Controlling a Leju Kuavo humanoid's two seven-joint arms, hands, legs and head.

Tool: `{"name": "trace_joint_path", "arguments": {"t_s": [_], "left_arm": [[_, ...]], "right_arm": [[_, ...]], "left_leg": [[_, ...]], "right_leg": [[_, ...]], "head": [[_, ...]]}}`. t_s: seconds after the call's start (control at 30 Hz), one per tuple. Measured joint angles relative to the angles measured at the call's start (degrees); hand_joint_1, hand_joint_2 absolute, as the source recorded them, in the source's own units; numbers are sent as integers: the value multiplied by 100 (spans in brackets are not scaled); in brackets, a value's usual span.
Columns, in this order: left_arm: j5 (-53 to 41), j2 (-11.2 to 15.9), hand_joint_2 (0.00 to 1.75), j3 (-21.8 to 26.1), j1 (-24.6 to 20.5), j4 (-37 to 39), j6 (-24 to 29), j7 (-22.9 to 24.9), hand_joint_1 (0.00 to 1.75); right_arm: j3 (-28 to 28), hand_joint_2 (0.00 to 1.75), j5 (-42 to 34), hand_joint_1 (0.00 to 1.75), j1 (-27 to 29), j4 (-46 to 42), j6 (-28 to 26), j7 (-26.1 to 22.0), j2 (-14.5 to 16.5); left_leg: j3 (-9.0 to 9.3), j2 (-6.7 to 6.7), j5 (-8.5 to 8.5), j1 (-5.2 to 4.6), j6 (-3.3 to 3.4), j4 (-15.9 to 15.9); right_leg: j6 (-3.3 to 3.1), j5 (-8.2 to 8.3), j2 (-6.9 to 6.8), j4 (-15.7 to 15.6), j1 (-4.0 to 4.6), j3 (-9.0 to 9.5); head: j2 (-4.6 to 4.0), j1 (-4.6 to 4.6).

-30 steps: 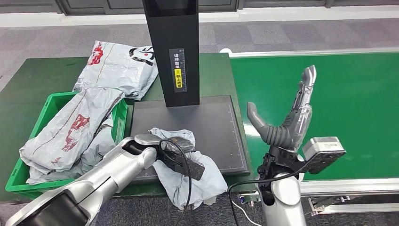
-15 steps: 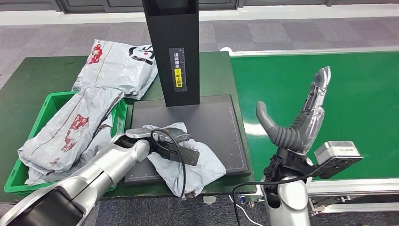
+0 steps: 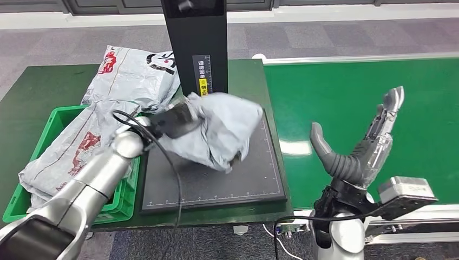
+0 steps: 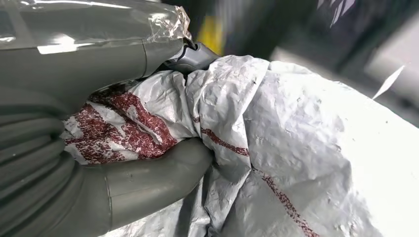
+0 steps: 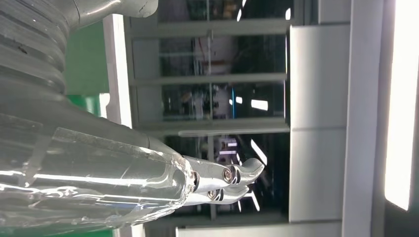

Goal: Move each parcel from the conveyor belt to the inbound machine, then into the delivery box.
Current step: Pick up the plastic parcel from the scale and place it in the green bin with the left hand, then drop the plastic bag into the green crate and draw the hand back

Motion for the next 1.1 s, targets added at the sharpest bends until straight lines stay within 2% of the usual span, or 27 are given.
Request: {"name": "trace_joint_path", "arguments": {"t_s": [0.07,0.13,0.2,0.27,0.3,0.57,0.67,0.8,0.87,0.93,1.03,1.1], "left_arm": [[616,78,175,690,241,-898,4,205,136],[1002,98,175,1292,496,-1745,65,401,106],[1089,98,175,1715,701,-2373,232,544,116],[1037,96,175,2015,867,-2823,451,625,153],[1019,94,175,2123,934,-2977,548,644,160],[1443,135,175,2807,1181,-3552,856,650,166],[1346,165,175,2966,1249,-3757,1058,641,166],[1147,186,175,3079,1273,-3944,1270,630,175],[678,208,175,3088,1283,-4012,1665,619,175],[-238,234,175,3088,1285,-4068,2338,703,175],[-2615,325,175,3086,1279,-4095,3534,1284,175],[-4460,424,175,3105,1270,-4064,4094,1807,175]], "right_arm": [[-57,175,11,0,154,-121,-55,-60,8],[-87,175,19,0,287,-212,-136,-117,9],[-95,175,17,0,381,-262,-204,-153,9],[-97,175,2,0,440,-282,-245,-165,9],[-97,175,-10,0,454,-284,-259,-165,9],[-97,175,-115,0,453,-229,-360,-159,5],[-97,175,-129,0,452,-204,-370,-158,-2],[-97,175,-136,0,454,-195,-384,-161,-10],[-97,175,-135,0,461,-196,-409,-163,-11],[-97,175,-133,0,477,-196,-425,-162,-11],[-97,175,-118,0,492,-198,-411,-121,-11],[-96,175,-101,0,482,-196,-365,-58,-11]], "left_leg": [[-5,4,-1,1,0,-1],[-10,8,-3,2,-2,-2],[-14,12,-7,1,-2,-3],[-17,10,-8,1,0,-3],[-19,9,-8,1,0,-2],[-22,-1,-2,2,-2,-2],[-23,-3,-2,2,-2,-2],[-27,-6,-2,2,-2,-2],[-28,-6,-2,2,-2,-2],[-28,-6,-2,2,-2,-2],[-29,-3,-3,2,-2,-2],[-30,-3,-3,2,-3,-2]], "right_leg": [[-1,-2,4,0,0,-6],[-2,-4,8,0,0,-12],[-2,-5,11,0,-1,-17],[-2,-5,9,0,-1,-19],[-2,-5,8,0,-1,-19],[-3,-3,-1,0,0,-16],[-3,-3,-3,0,0,-18],[-3,-4,-5,0,0,-20],[-3,-4,-5,0,0,-20],[-3,-4,-5,0,0,-20],[-3,-4,-3,0,0,-23],[-3,-4,-4,0,0,-24]], "head": [[0,0],[0,0],[0,0],[0,0],[0,0],[0,0],[0,0],[0,0],[0,0],[0,0],[0,0],[0,0]]}}
